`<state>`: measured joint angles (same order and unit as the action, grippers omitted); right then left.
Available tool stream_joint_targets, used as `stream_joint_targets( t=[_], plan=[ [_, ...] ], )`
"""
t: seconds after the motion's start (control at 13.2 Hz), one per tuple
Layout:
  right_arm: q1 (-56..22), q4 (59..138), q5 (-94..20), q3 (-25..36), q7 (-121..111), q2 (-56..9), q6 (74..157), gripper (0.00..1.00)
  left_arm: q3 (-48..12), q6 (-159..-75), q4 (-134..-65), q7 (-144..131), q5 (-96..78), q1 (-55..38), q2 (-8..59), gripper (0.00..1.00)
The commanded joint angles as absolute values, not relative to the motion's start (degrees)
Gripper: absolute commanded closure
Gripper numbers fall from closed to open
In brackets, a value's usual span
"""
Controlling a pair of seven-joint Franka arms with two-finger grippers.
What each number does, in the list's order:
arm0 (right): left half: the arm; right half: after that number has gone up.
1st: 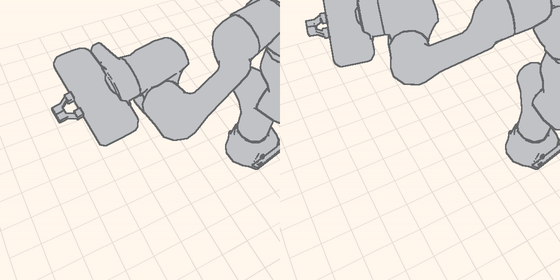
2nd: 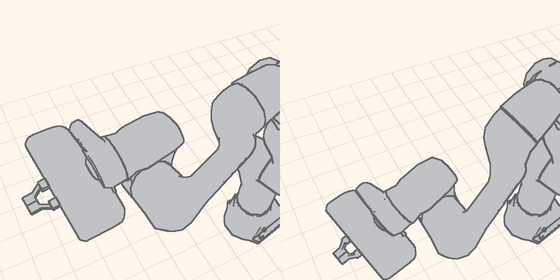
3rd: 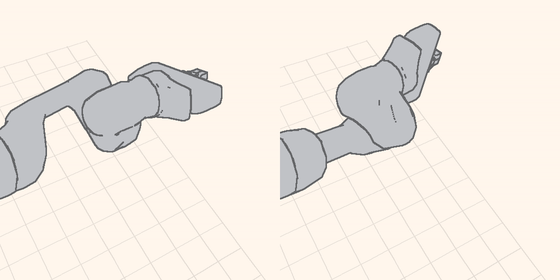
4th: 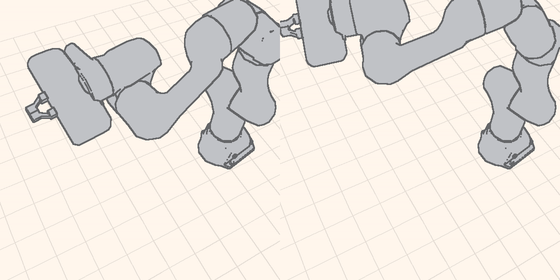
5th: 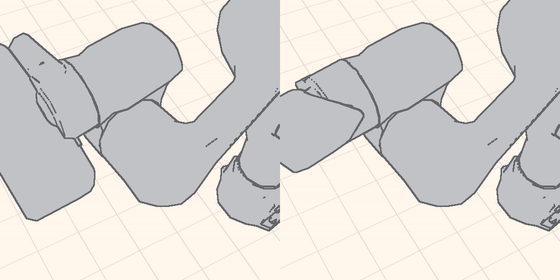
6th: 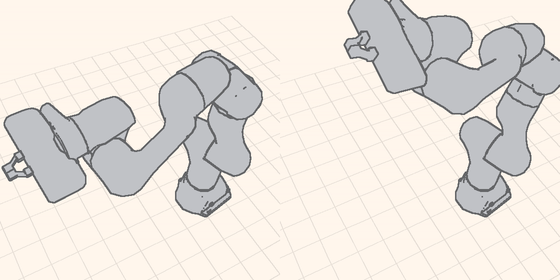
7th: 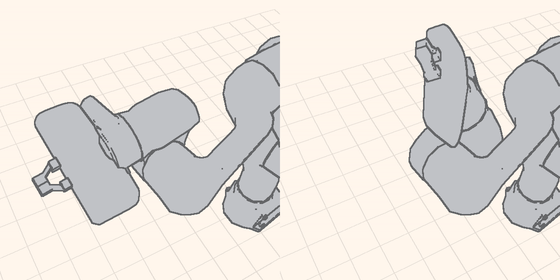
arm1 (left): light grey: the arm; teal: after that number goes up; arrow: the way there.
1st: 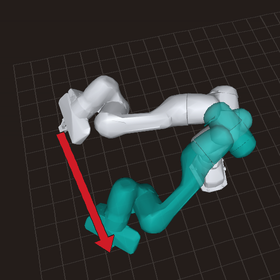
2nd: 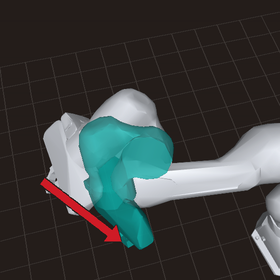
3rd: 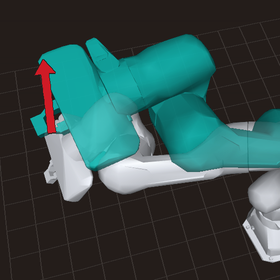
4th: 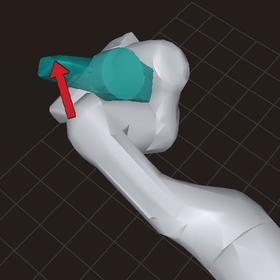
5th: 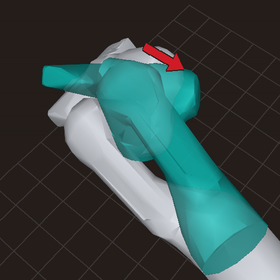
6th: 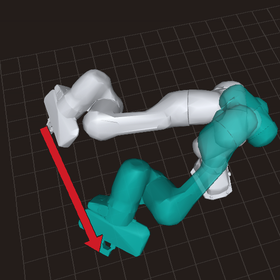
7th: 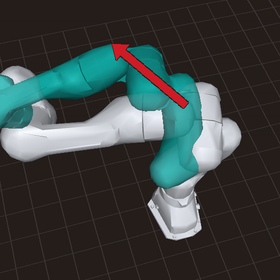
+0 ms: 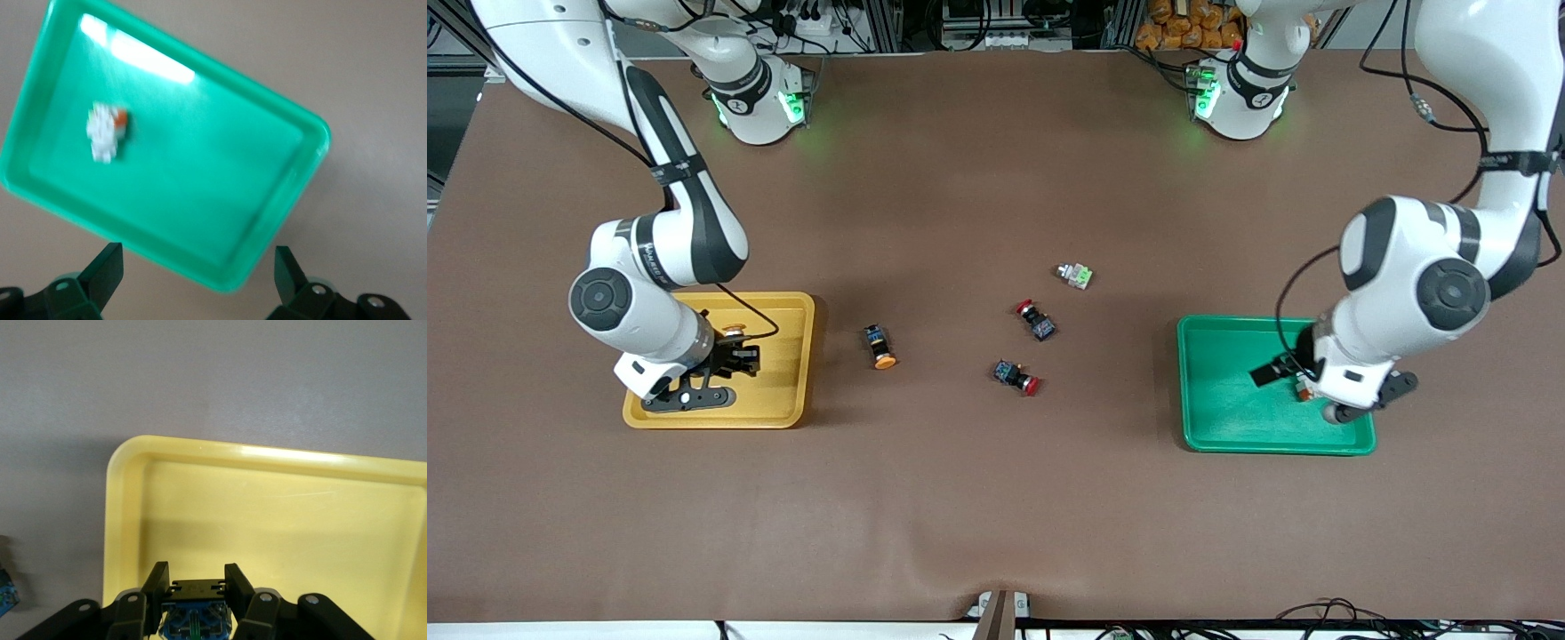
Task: Place green and yellow buttons in trays
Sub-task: 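Release the white button and reach the second white button with the left gripper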
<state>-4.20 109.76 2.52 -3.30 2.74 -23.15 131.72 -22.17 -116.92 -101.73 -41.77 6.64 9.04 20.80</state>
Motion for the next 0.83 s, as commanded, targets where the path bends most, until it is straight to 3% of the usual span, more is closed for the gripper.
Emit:
stream_joint_targets(
  t=[0.0,0.23,0.76],
  plan=[
    [-2.2,109.8,3.2,-4.3,0.8,-23.4,131.6,1.0,-25.8,-114.1,-107.3,-47.7,5.9,9.7,15.2,0.0],
    [-1.8,110.1,3.1,-4.4,0.0,-24.0,133.3,1.0,-31.0,-113.4,-110.9,-56.6,4.8,9.7,13.4,0.0],
    [-1.7,110.8,3.1,-4.4,-2.5,-30.1,143.7,1.0,-35.6,-115.9,-113.7,-84.2,-1.1,4.6,19.8,0.0]
  ],
)
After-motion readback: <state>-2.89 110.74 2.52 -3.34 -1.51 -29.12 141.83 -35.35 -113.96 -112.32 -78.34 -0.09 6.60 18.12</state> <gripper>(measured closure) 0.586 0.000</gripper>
